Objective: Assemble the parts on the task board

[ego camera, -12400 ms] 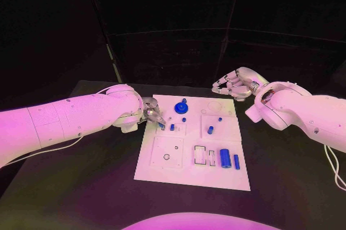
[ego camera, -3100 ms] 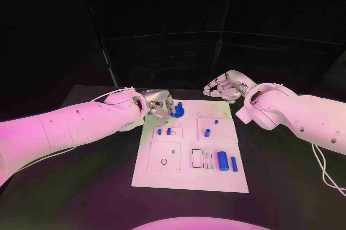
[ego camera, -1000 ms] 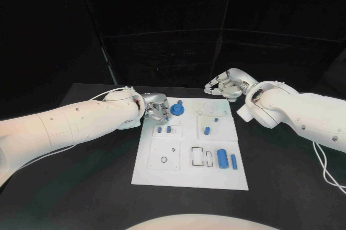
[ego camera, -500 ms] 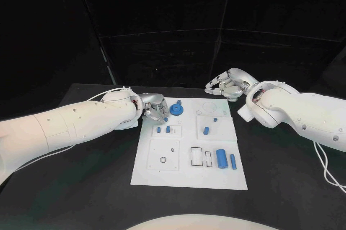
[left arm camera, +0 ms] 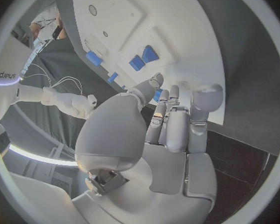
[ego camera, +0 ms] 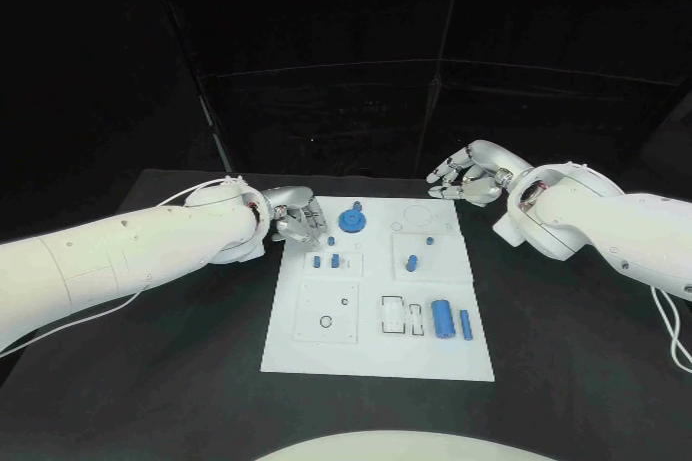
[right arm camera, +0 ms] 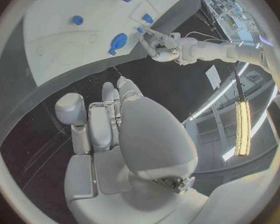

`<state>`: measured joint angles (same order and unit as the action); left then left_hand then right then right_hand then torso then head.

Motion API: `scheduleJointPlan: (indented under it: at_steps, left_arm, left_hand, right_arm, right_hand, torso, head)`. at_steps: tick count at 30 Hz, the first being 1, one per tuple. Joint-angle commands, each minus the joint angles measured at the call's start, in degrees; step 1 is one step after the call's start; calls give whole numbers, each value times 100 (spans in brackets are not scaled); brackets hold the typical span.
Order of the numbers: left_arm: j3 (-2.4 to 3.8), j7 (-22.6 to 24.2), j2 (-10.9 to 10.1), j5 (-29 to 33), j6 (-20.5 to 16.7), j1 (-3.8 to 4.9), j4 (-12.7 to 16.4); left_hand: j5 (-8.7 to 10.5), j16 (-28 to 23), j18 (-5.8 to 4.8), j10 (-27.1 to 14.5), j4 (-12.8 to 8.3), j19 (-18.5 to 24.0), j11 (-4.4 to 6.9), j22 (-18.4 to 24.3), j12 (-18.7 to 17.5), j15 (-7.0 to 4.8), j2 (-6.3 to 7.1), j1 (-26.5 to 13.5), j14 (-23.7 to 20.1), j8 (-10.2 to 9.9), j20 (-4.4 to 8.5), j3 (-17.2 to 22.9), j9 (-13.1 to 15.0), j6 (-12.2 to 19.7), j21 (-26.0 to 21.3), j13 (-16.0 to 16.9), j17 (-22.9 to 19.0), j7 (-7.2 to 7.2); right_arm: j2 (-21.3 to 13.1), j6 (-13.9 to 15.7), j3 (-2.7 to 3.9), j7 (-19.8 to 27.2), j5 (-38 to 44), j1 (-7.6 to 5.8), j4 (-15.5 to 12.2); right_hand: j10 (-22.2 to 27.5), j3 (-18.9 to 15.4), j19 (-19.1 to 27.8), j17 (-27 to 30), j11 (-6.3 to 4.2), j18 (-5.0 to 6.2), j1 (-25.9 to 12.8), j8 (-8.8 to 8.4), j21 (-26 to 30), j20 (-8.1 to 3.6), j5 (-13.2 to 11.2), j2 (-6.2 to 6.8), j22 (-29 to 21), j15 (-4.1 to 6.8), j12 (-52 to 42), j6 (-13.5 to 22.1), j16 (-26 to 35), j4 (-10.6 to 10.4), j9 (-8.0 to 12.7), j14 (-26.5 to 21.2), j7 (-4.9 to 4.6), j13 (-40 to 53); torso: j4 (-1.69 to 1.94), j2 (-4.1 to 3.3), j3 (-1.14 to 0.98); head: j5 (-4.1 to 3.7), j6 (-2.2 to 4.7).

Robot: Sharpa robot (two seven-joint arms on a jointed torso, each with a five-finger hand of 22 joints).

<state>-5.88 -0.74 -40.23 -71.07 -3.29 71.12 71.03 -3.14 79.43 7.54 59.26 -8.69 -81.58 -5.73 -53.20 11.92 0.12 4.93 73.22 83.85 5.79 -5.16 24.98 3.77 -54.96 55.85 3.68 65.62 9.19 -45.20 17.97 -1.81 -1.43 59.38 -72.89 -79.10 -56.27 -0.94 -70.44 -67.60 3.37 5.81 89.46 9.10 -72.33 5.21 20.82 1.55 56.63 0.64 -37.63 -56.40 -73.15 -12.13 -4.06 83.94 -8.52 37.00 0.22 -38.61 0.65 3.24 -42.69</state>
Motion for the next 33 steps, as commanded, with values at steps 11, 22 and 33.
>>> scheduleJointPlan:
  at_steps: [11, 22, 33]
  left_arm:
    - [-3, 1179, -439, 5162, -560, 39, 236]
    - [-12, 1825, -562, 6542, -192, 29, 649]
    - [-13, 1935, -583, 6834, -143, 24, 746]
  left_hand:
    - [28, -738, 237, 75, 104, 622, -55, 1315, 56, 92, -25, -99, -471, 80, -127, 45, 16, -290, -1417, 30, -1298, 104]
    - [25, -1430, 293, 318, 224, 1022, -4, 1694, 203, 77, -30, -191, -1106, 92, -137, -205, 11, -354, -1941, 60, -2497, 59]
    - [25, -1648, 294, 361, 220, 1115, 8, 1765, 273, 74, -86, -122, -1336, 110, -137, -256, 14, -379, -2059, 76, -2873, 51]
  right_arm:
    - [-372, -475, -12, -689, 3175, 245, -592]
    - [-218, -336, -16, -883, 3624, 530, -542]
    - [33, -401, -16, -886, 3631, 610, -272]
  right_hand:
    - [-145, 425, -65, 132, 77, 96, 188, -24, 77, 34, -331, 307, -38, -19, 1768, -303, 161, -74, 9, 137, 73, -1730]
    - [-80, 597, -125, 67, 153, 83, 202, -264, 58, 83, -410, 396, 6, -63, 2085, -113, 111, -89, 26, 161, 27, -2215]
    - [-120, 848, -156, 39, 195, 77, 257, -369, 30, 111, -695, 404, 53, -99, 2193, -76, 84, -61, 19, 165, -35, -2486]
  torso:
    - [-9, 8, -10]
    - [-6, 1, -1]
    - [0, -13, 1]
  head:
    - [-204, 86]
    - [-265, 115]
    - [-238, 118]
